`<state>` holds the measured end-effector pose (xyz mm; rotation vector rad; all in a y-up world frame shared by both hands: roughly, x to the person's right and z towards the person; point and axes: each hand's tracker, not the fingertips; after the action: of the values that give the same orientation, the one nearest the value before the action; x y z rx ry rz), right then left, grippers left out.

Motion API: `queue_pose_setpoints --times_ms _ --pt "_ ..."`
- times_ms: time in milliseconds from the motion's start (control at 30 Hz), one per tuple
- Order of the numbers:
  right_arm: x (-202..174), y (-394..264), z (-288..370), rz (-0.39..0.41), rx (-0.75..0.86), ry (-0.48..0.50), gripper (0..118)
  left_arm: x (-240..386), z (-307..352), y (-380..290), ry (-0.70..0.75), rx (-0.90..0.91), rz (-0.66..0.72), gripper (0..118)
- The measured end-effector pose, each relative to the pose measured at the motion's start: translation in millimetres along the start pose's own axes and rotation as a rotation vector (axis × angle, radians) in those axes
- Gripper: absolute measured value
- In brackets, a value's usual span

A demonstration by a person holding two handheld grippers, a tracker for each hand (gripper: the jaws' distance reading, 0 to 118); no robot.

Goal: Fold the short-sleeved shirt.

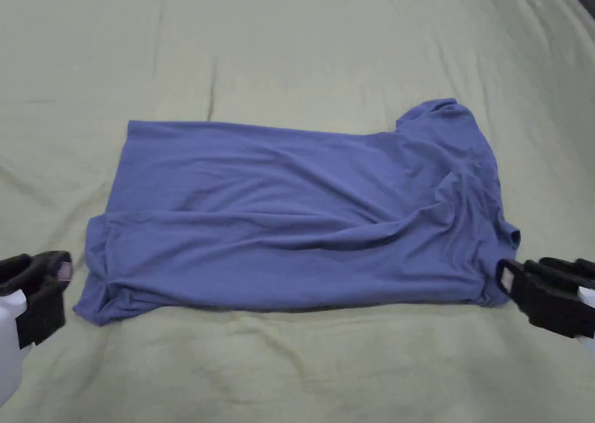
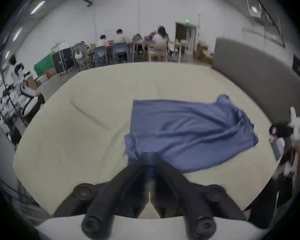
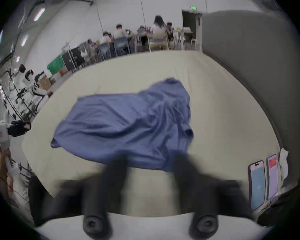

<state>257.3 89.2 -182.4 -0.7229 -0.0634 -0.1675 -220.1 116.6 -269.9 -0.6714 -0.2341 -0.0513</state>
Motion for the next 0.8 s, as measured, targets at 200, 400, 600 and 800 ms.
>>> queue_pose_setpoints --times_ms 200,400,600,800 --pt "-7 3 -15 -0.001 0.008 0.02 2 9 -27 25 0.045 -0.04 -0.096 0" --pt "-11 35 -40 0.019 0.016 0.049 2 -13 -116 96 -0.038 -0.03 -0.026 0" --pt "-13 56 -65 0.067 0.002 0.059 2 -35 -293 156 -0.066 -0.337 0.005 97" --pt "-11 50 -92 0.072 -0.057 0.051 2 -42 -397 132 0.027 -0.466 0.001 97"
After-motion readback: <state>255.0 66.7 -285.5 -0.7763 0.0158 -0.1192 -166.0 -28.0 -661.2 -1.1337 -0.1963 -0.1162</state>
